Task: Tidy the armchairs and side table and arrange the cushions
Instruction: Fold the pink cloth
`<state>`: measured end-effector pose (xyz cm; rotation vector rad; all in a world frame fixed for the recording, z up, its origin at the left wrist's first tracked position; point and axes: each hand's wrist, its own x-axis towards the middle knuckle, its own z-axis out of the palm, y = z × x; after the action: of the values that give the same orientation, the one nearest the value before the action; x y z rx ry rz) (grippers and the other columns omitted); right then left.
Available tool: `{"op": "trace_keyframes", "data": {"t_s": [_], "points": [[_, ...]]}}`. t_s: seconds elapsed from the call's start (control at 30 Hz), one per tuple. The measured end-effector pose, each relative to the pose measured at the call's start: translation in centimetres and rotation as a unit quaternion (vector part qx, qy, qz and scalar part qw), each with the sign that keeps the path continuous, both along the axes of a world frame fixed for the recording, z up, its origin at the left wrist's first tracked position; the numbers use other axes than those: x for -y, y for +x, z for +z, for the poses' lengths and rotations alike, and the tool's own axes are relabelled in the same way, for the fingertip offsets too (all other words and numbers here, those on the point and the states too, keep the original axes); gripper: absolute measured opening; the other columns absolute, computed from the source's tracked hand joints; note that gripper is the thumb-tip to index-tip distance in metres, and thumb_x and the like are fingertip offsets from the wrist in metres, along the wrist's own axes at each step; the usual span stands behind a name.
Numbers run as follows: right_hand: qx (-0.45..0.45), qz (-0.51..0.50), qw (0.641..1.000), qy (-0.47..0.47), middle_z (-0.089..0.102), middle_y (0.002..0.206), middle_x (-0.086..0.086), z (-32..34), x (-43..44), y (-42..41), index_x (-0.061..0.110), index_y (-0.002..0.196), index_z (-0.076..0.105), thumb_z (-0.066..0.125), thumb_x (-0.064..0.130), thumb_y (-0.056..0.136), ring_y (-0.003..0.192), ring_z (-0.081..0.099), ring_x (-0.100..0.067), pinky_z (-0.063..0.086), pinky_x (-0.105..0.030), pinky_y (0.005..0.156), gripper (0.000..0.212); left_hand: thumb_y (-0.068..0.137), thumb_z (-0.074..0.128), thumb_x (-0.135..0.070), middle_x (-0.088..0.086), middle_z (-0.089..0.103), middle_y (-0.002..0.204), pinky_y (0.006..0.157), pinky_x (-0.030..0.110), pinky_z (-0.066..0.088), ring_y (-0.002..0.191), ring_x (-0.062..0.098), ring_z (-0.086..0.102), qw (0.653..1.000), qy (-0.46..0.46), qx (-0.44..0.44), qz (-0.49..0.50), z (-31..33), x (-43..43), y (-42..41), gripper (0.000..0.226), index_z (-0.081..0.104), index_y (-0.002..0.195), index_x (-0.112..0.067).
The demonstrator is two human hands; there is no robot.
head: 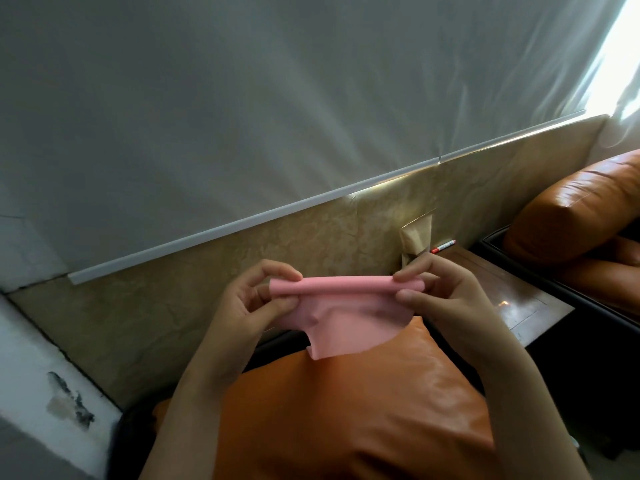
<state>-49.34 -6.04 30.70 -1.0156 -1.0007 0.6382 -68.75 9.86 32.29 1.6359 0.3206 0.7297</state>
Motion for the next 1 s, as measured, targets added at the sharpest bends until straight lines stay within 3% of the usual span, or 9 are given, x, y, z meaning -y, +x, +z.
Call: {"op": "trace_keyframes", "data": {"t_s": [0.07, 0.2, 0.3, 0.53, 0.6, 0.73, 0.9, 1.0], "points": [[0.011, -0.022, 1.000, -0.005, 0.070, 0.072, -0.008, 0.0, -0.1, 0.0, 0.020, 0.081, 0.071, 0.077, 0.018, 0.074, 0.066, 0.066, -0.018, 0.053, -0.025, 0.062, 0.009, 0.069, 0.077, -0.026, -0.007, 0.067, 0.082, 0.062, 0.022, 0.053, 0.077, 0.012, 0.066, 1.000, 0.001, -0.005, 0.000, 0.0, 0.1, -0.1, 0.018, 0.067, 0.084, -0.027], [0.023, -0.025, 0.999, -0.026, 0.072, 0.080, -0.008, 0.0, -0.2, -0.2, 0.025, 0.093, 0.072, 0.075, 0.018, 0.072, 0.071, 0.068, -0.019, 0.053, -0.026, 0.064, 0.022, 0.074, 0.068, -0.023, -0.006, 0.069, 0.076, 0.060, 0.021, 0.053, 0.072, 0.010, 0.067, 0.998, 0.018, -0.005, 0.053, 0.2, 0.5, 0.1, 0.016, 0.066, 0.089, -0.021], [0.035, -0.040, 0.998, -0.041, 0.073, 0.083, -0.006, -0.2, -0.2, -0.1, 0.026, 0.095, 0.076, 0.070, 0.011, 0.074, 0.076, 0.069, -0.016, 0.054, -0.025, 0.066, 0.026, 0.076, 0.064, -0.022, -0.006, 0.071, 0.086, 0.064, 0.018, 0.053, 0.079, 0.009, 0.068, 0.998, 0.034, -0.009, 0.044, 0.6, 0.7, 0.0, 0.027, 0.068, 0.103, -0.017], [0.049, -0.045, 0.997, -0.037, 0.073, 0.086, -0.006, 0.0, -0.3, -0.4, 0.023, 0.093, 0.076, 0.071, 0.020, 0.079, 0.078, 0.070, -0.019, 0.055, -0.028, 0.065, 0.016, 0.078, 0.061, -0.025, -0.006, 0.070, 0.085, 0.062, 0.016, 0.052, 0.079, 0.007, 0.066, 0.996, 0.069, -0.014, 0.047, 0.4, 0.7, 0.0, 0.023, 0.067, 0.095, -0.011], [0.058, -0.049, 0.996, -0.037, 0.073, 0.083, -0.006, -0.1, -0.4, -0.5, 0.021, 0.093, 0.074, 0.071, 0.031, 0.080, 0.075, 0.070, -0.021, 0.055, -0.028, 0.063, 0.017, 0.080, 0.059, -0.030, -0.005, 0.069, 0.085, 0.060, 0.017, 0.052, 0.078, 0.008, 0.066, 0.996, 0.071, -0.015, 0.049, 0.4, 0.8, 0.0, 0.026, 0.065, 0.094, -0.008], [0.064, -0.050, 0.996, -0.046, 0.070, 0.072, -0.012, -0.3, -0.5, -0.6, 0.018, 0.087, 0.073, 0.061, 0.020, 0.084, 0.063, 0.068, -0.019, 0.051, -0.024, 0.052, 0.012, 0.080, 0.059, -0.053, 0.003, 0.069, 0.088, 0.056, 0.024, 0.056, 0.071, 0.022, 0.070, 0.995, 0.081, -0.018, 0.058, 0.4, 0.8, 0.0, 0.048, 0.063, 0.094, -0.008], [0.058, -0.061, 0.996, -0.032, 0.067, 0.067, -0.009, -0.2, -0.6, -0.8, 0.016, 0.083, 0.073, 0.062, 0.020, 0.081, 0.057, 0.062, -0.013, 0.048, -0.022, 0.049, 0.012, 0.084, 0.055, -0.034, 0.003, 0.067, 0.086, 0.050, 0.029, 0.056, 0.071, 0.025, 0.069, 0.995, 0.070, -0.029, 0.071, 0.4, 1.0, 0.0, 0.026, 0.062, 0.091, -0.010], [0.041, -0.058, 0.997, -0.019, 0.071, 0.073, -0.007, -0.5, -0.5, -0.6, 0.019, 0.089, 0.073, 0.071, 0.029, 0.079, 0.065, 0.067, -0.017, 0.054, -0.029, 0.057, 0.015, 0.081, 0.060, -0.025, -0.004, 0.067, 0.084, 0.053, 0.028, 0.056, 0.076, 0.014, 0.067, 0.997, 0.036, -0.018, 0.060, 0.5, 1.1, 0.0, 0.020, 0.064, 0.092, -0.009]]}}
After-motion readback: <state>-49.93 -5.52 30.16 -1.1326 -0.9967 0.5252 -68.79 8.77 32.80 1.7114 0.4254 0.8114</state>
